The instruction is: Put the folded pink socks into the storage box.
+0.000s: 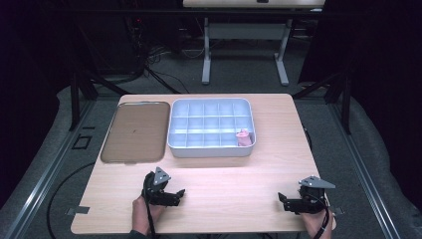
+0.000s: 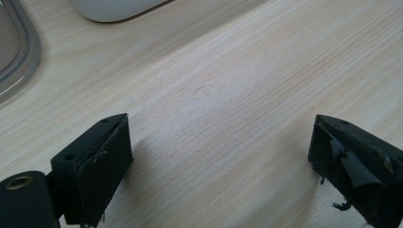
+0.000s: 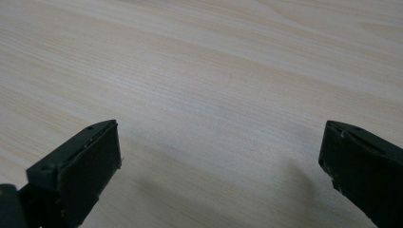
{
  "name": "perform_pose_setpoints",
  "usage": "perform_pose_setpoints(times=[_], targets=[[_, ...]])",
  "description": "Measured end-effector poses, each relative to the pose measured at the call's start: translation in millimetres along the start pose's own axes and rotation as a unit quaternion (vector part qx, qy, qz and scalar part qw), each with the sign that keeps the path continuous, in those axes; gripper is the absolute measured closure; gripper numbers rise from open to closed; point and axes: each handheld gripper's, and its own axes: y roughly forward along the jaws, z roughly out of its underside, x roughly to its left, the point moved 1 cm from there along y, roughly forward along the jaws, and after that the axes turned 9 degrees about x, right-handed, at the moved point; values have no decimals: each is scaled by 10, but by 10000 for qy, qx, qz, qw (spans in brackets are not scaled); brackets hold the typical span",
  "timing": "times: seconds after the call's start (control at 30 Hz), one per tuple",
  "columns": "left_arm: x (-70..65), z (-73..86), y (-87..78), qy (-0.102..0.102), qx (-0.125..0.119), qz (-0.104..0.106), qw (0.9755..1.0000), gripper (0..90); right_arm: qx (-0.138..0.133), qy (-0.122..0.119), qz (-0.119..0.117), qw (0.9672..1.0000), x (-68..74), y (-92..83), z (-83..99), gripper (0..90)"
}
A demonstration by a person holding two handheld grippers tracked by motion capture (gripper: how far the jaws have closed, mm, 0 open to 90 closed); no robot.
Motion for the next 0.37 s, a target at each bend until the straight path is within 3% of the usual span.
perform_pose_setpoints(times=[0.13,0.27,0.37], targets=[[5,-1,-1,9,1,-13,10000,73,189,-64,-160,9997,-23,75,11,0],[5,-1,-1,3,3,-15,10000,73,243,-237,-11,9994,13,97,5,0],[5,0,-1,3,2,-16,10000,73,159,-256,-31,9995,23,104,17,0]])
